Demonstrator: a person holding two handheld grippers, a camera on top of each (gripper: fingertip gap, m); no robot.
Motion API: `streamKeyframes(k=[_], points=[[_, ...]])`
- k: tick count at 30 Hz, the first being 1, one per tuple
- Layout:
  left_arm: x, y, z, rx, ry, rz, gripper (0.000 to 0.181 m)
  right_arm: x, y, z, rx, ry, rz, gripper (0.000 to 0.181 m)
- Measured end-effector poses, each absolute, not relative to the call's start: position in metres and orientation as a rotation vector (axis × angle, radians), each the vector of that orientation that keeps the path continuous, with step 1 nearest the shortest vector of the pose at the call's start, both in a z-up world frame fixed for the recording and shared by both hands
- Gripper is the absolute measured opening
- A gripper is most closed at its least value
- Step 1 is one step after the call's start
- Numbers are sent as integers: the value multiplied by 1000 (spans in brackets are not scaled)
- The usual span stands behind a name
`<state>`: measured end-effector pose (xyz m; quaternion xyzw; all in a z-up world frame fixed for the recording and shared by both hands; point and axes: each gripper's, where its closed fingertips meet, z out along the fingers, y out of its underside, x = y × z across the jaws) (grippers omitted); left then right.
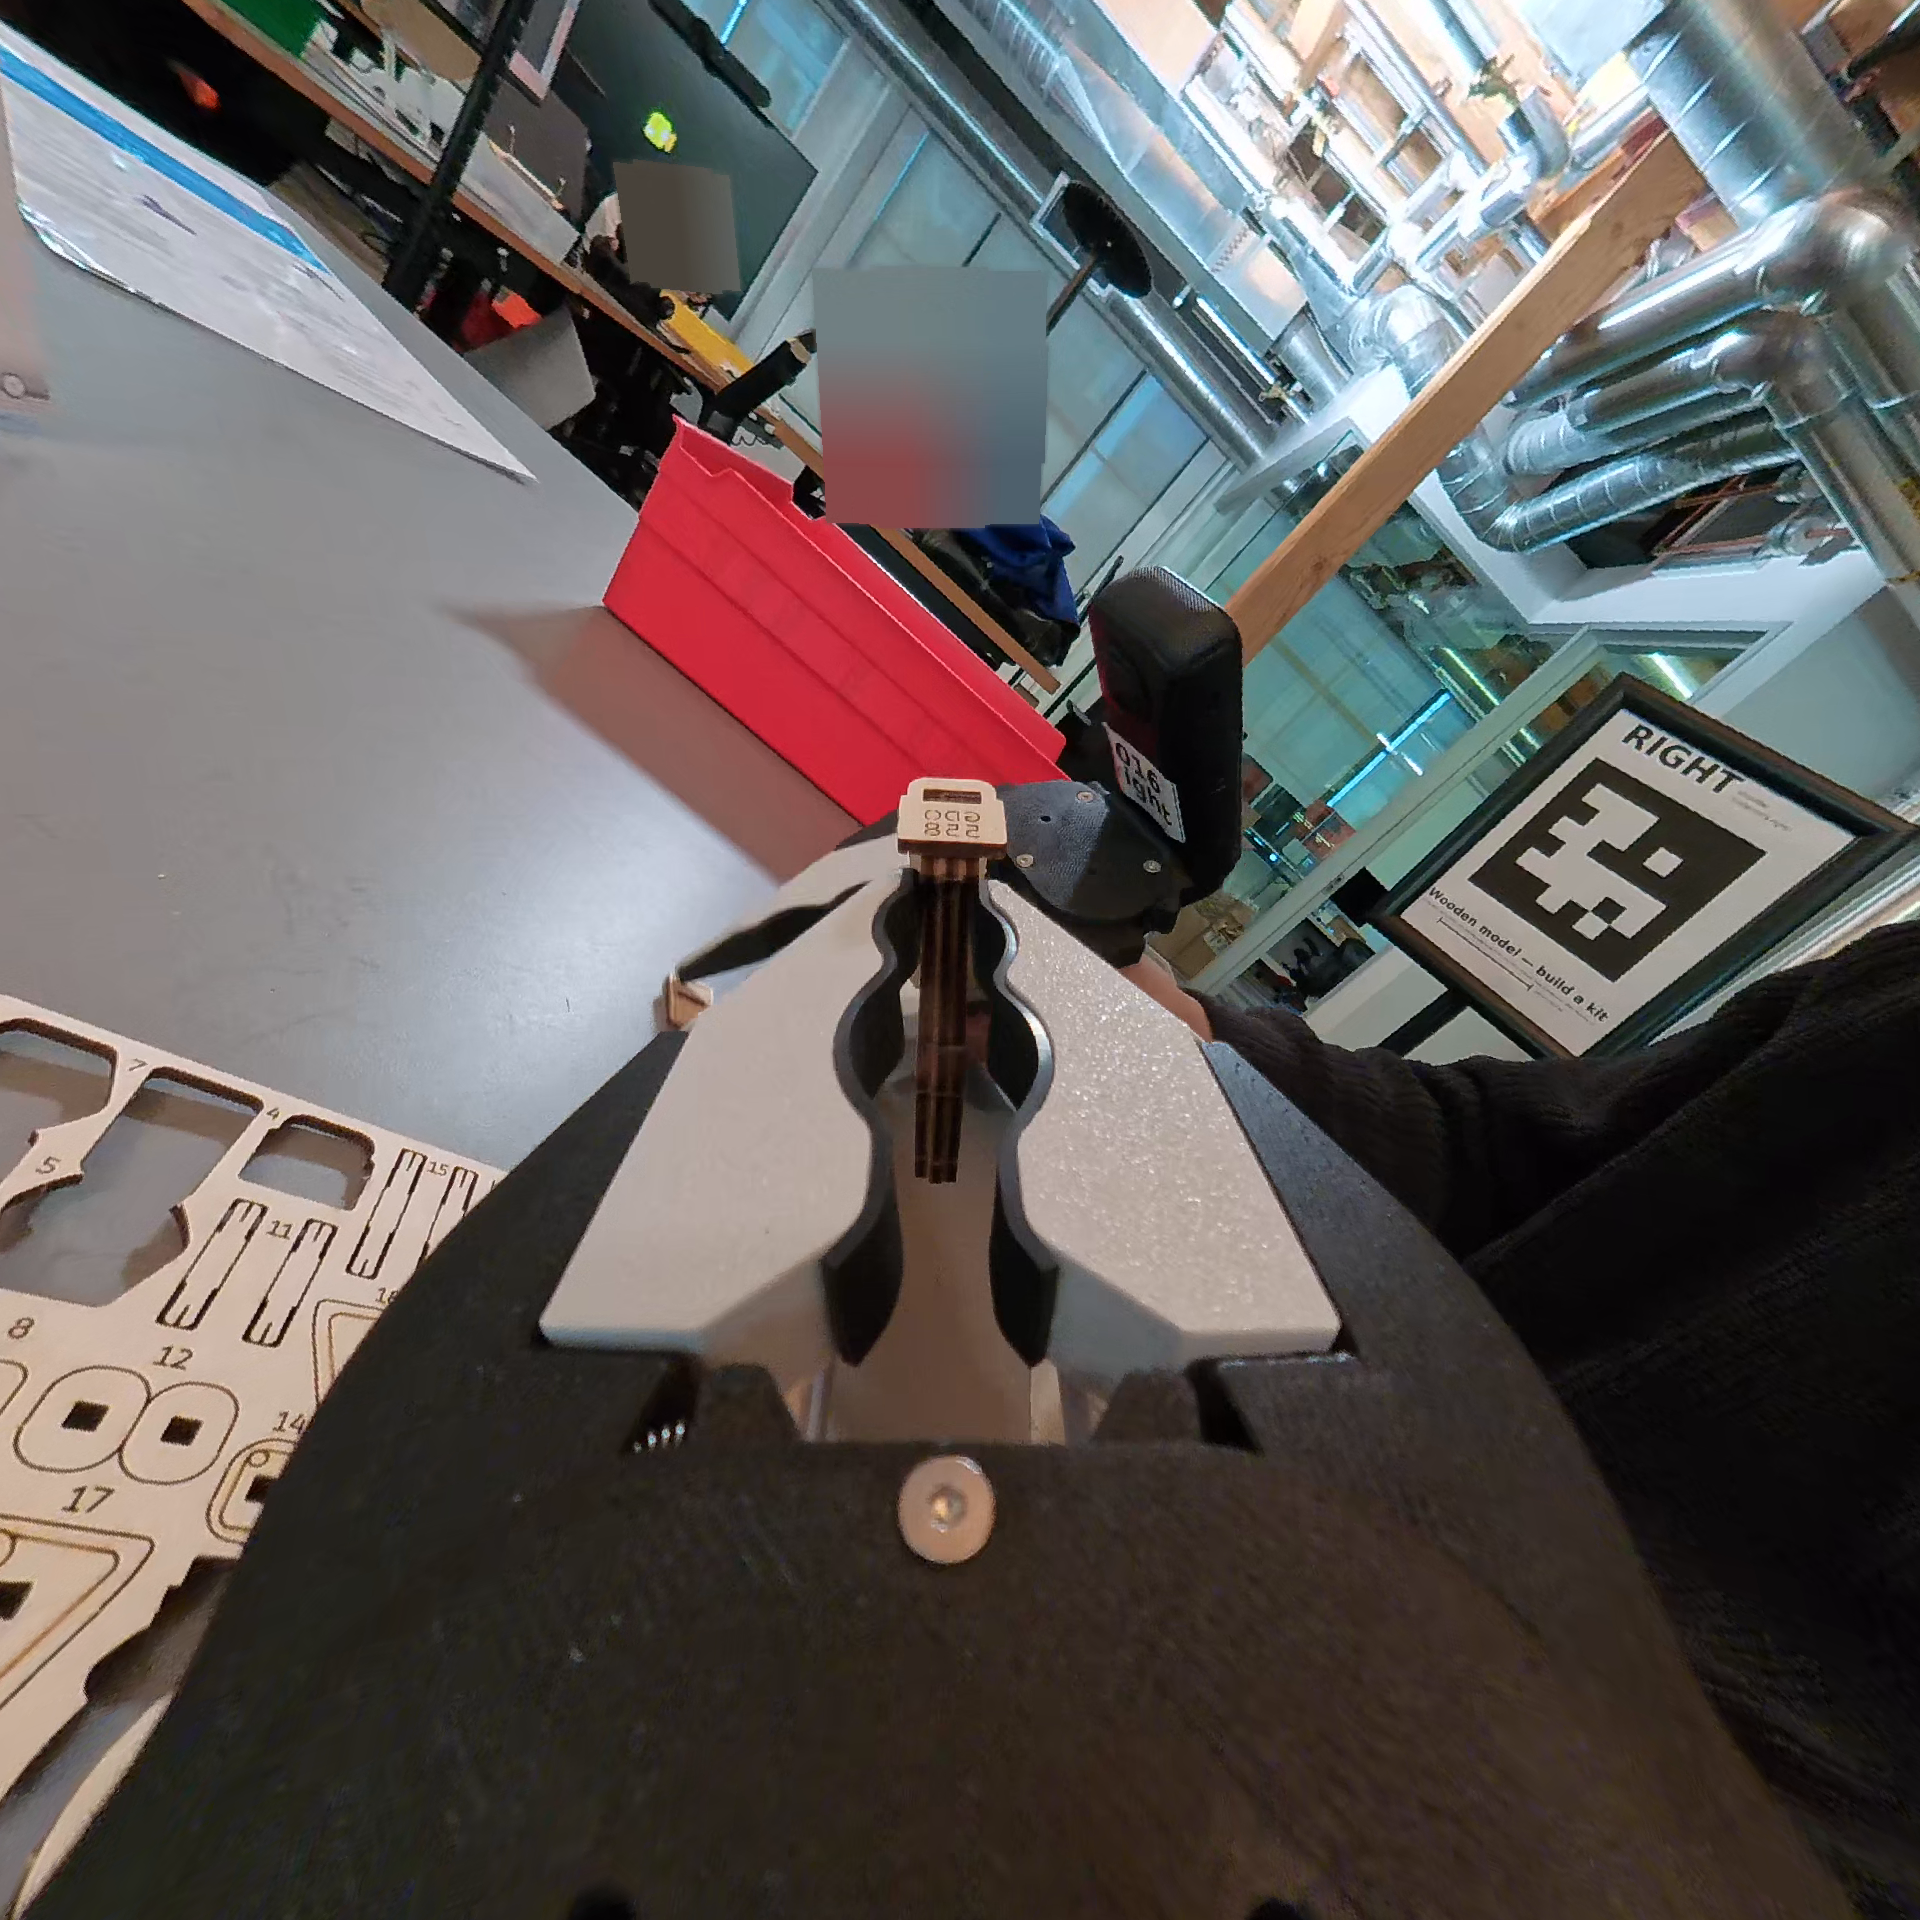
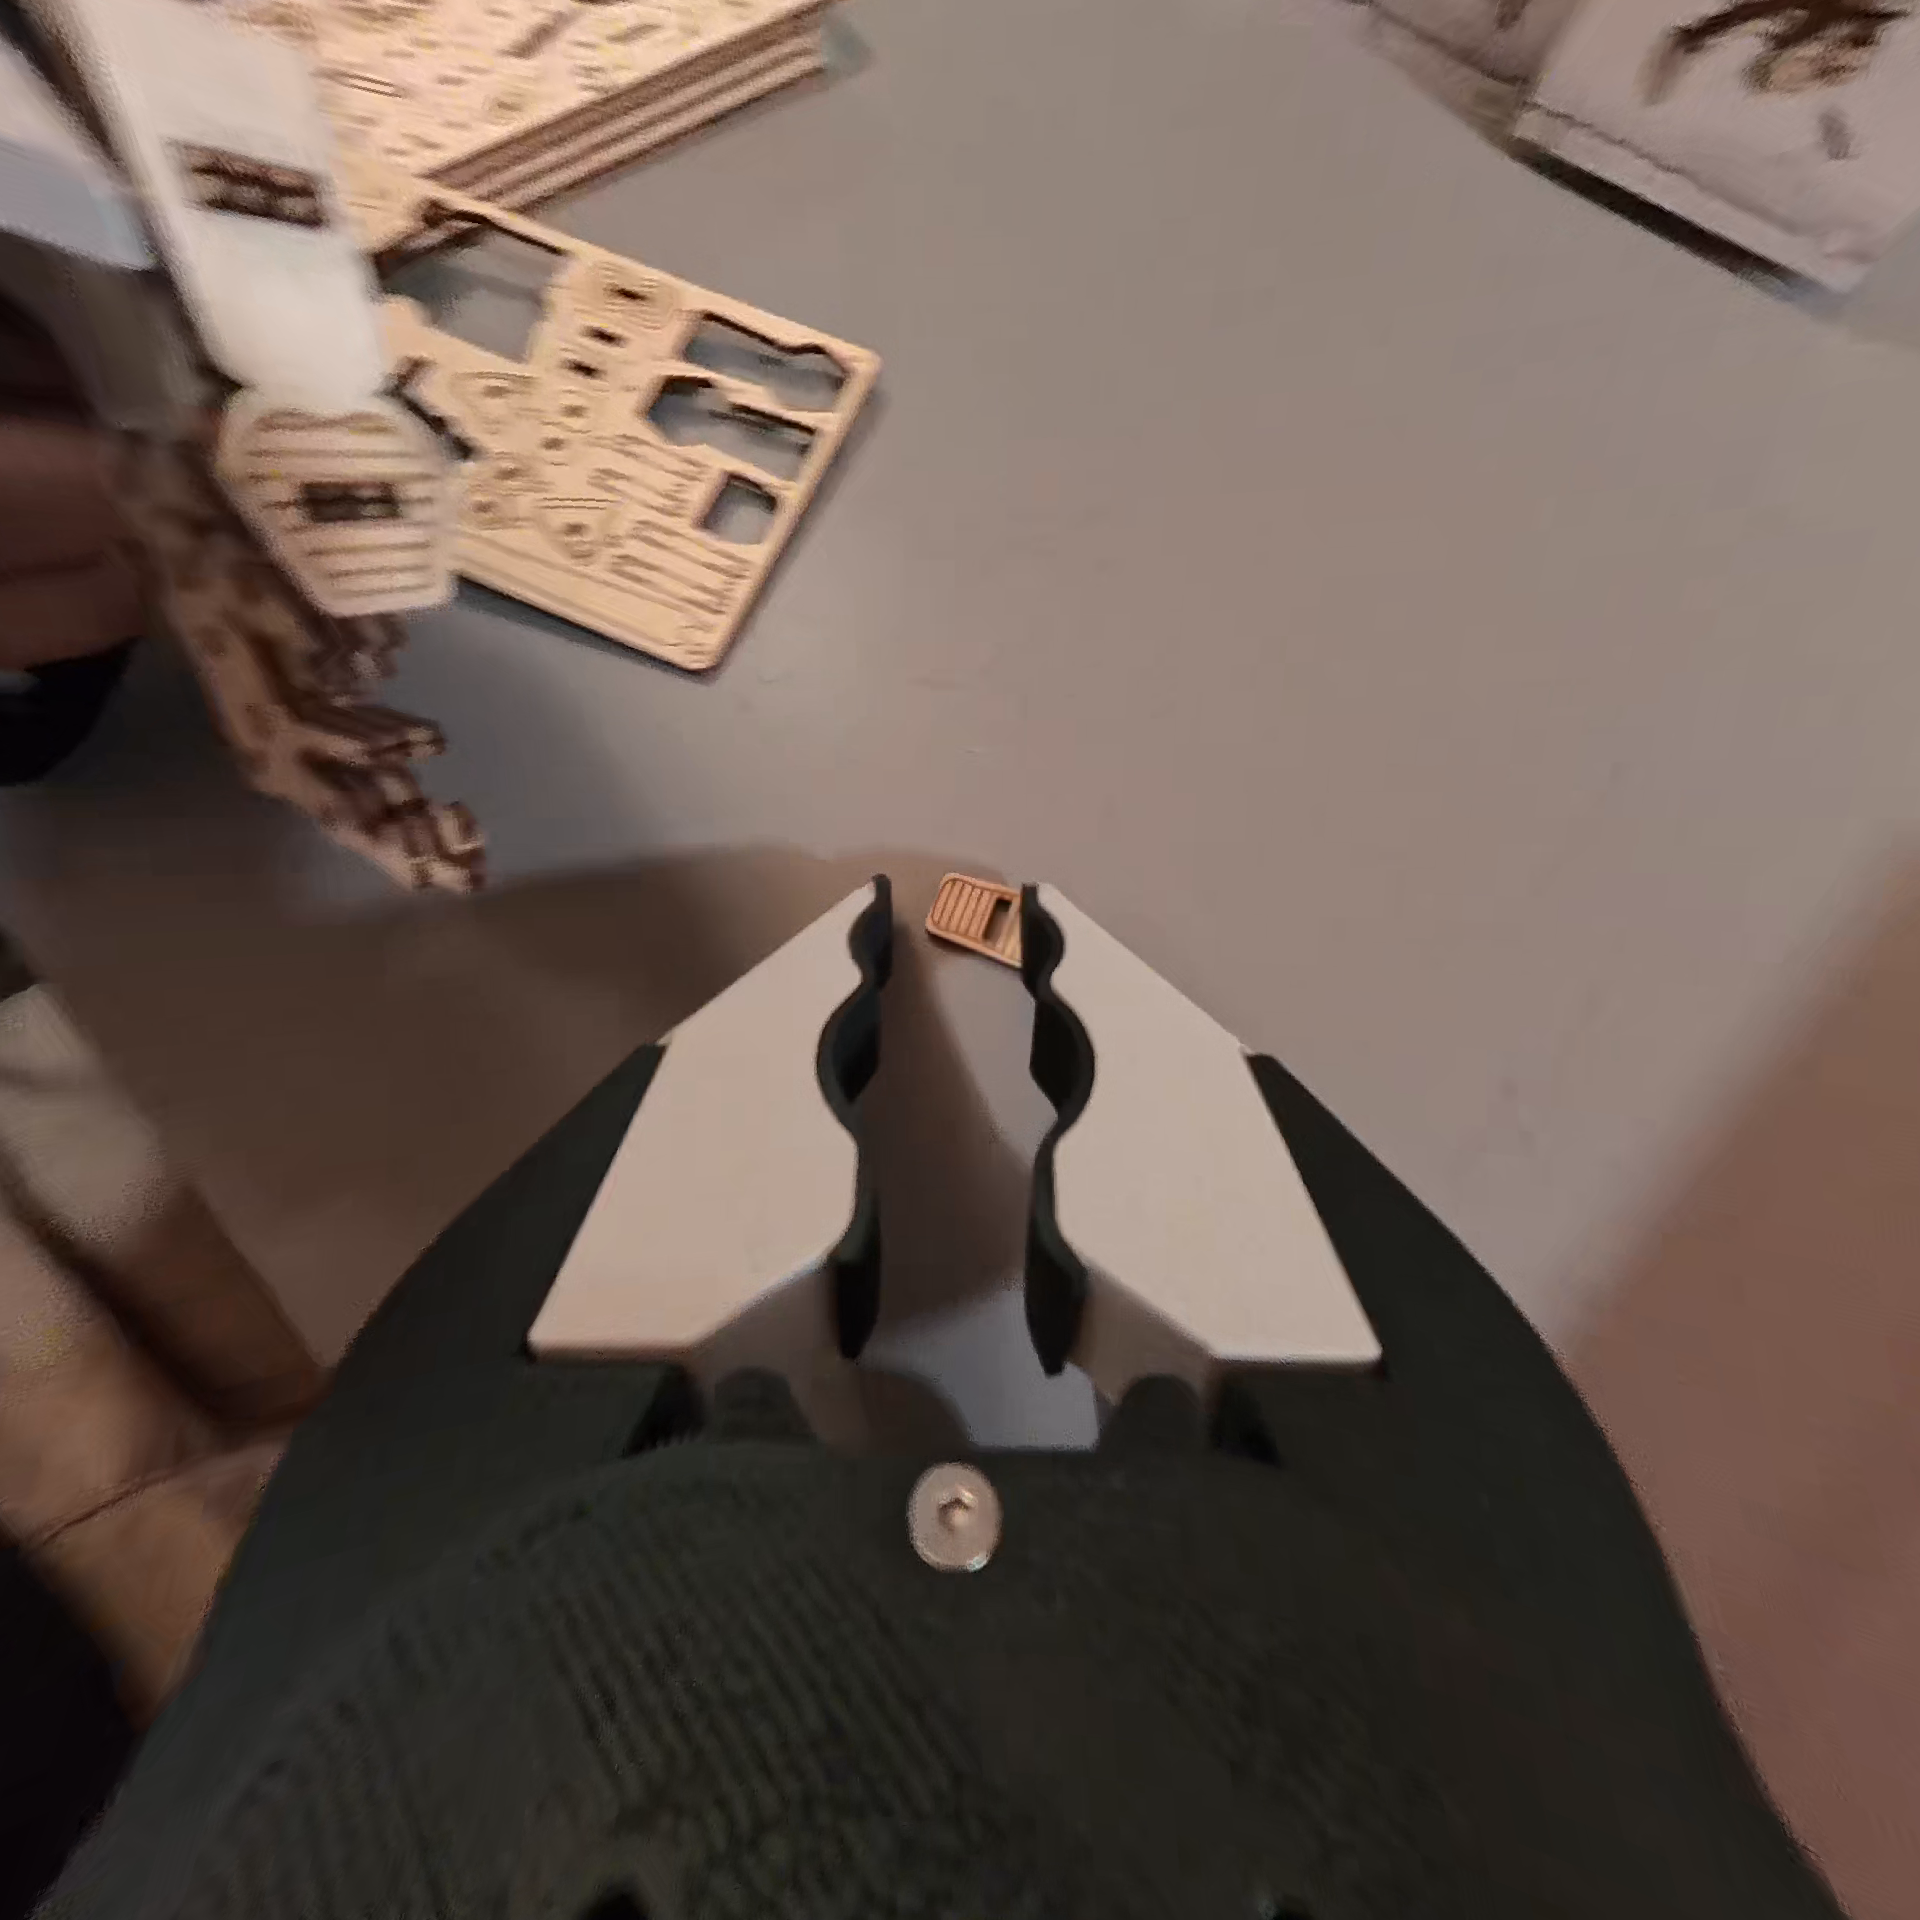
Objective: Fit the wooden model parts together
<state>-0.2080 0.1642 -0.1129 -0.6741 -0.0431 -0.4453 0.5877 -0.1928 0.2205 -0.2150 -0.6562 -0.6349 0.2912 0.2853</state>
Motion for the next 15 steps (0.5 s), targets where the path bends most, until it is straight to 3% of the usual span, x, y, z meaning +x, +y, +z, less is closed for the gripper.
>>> streamKeyframes(k=[6,15], points=[[-212,163,-111,-1564,-101,-1020,7,-192,203,-183,-1772,-1651,1154,28],[-218,163,-108,-1530,-138,-1050,7,-202,173,-207,-1648,-1813,943,31]])
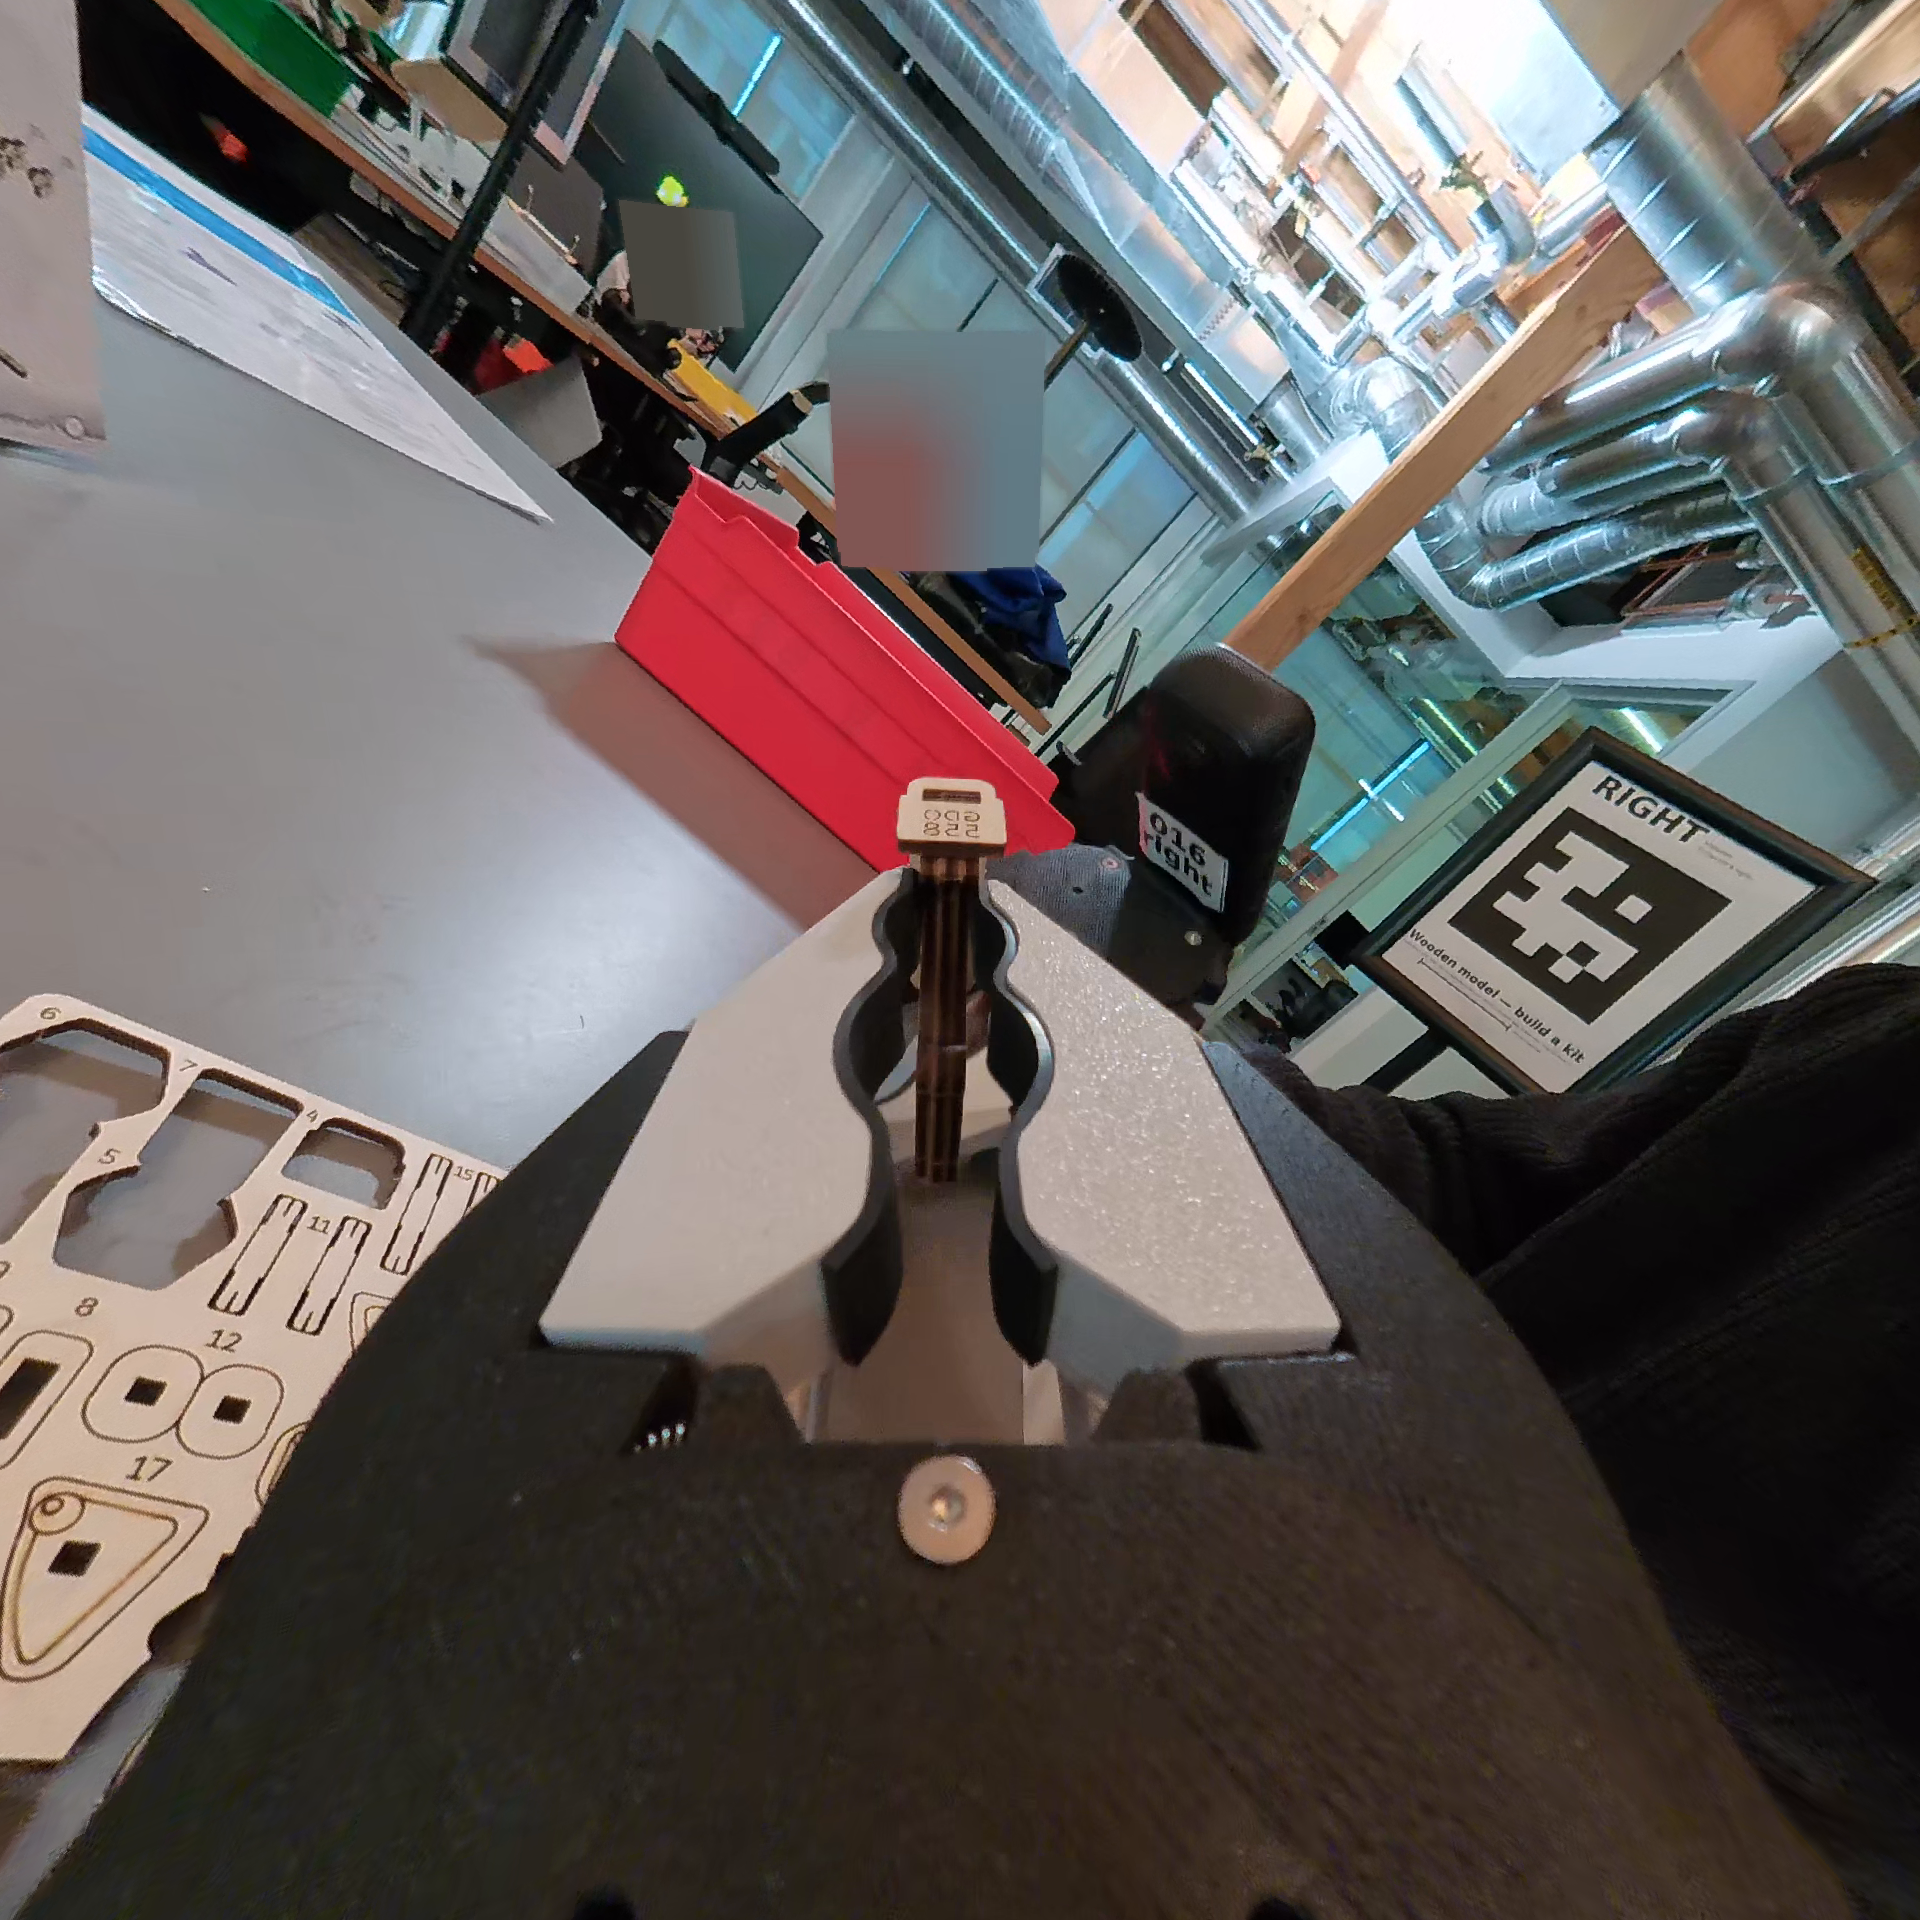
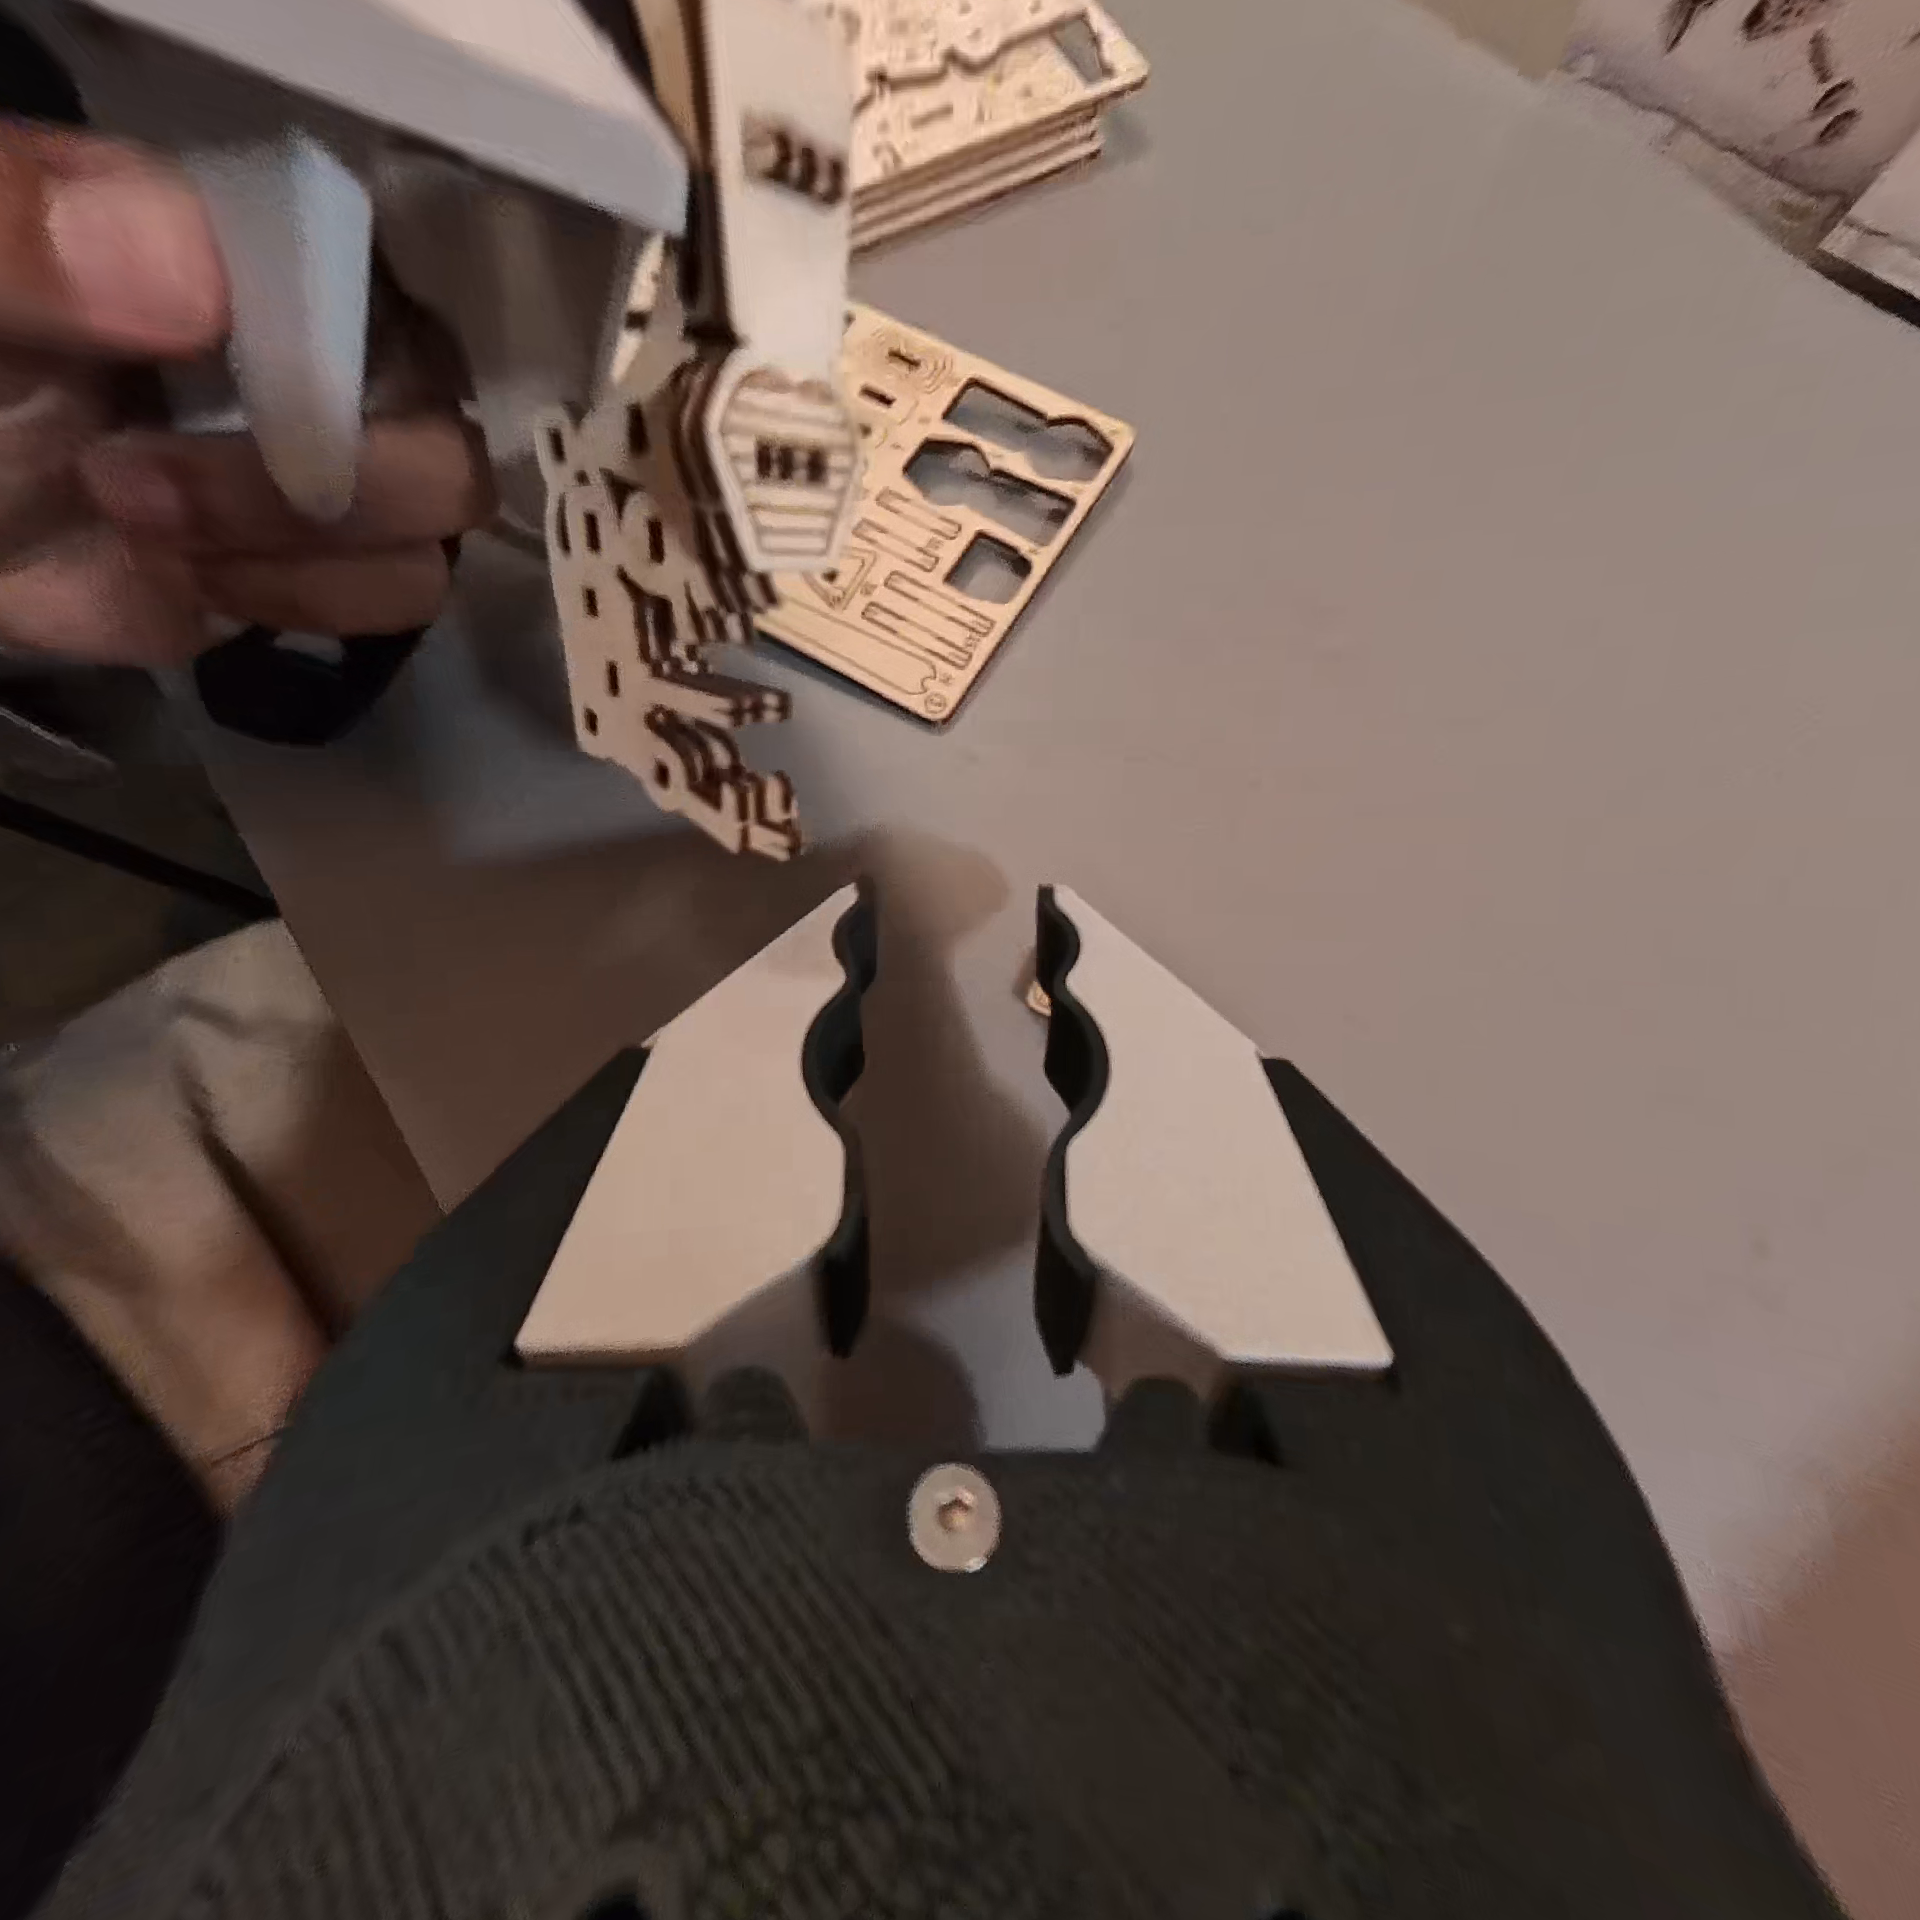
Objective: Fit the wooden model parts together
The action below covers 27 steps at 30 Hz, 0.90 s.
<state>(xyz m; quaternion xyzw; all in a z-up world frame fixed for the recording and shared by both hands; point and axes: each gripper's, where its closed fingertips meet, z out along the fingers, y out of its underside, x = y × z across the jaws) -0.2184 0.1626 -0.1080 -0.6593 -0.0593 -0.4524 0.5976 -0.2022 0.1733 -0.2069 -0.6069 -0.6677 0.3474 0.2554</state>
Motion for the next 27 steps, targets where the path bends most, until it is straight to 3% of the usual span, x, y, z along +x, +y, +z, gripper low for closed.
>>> streamKeyframes(k=[4,12,16,21,27], points=[[-218,163,-108,-1529,-139,-1053,7,-195,180,-217,-1703,-1844,862,32],[-218,166,-107,-1526,-135,-1062,7,-155,177,-217,-1833,-2042,1012,16],[-216,169,-107,-1527,-130,-1083,7,-149,218,-212,-1878,-1867,864,21],[-214,175,-108,-1516,-140,-1121,7,-176,186,-183,-1813,-1661,1234,34],[-215,174,-106,-1503,-155,-1137,7,-178,191,-210,-1788,-1722,904,41]])
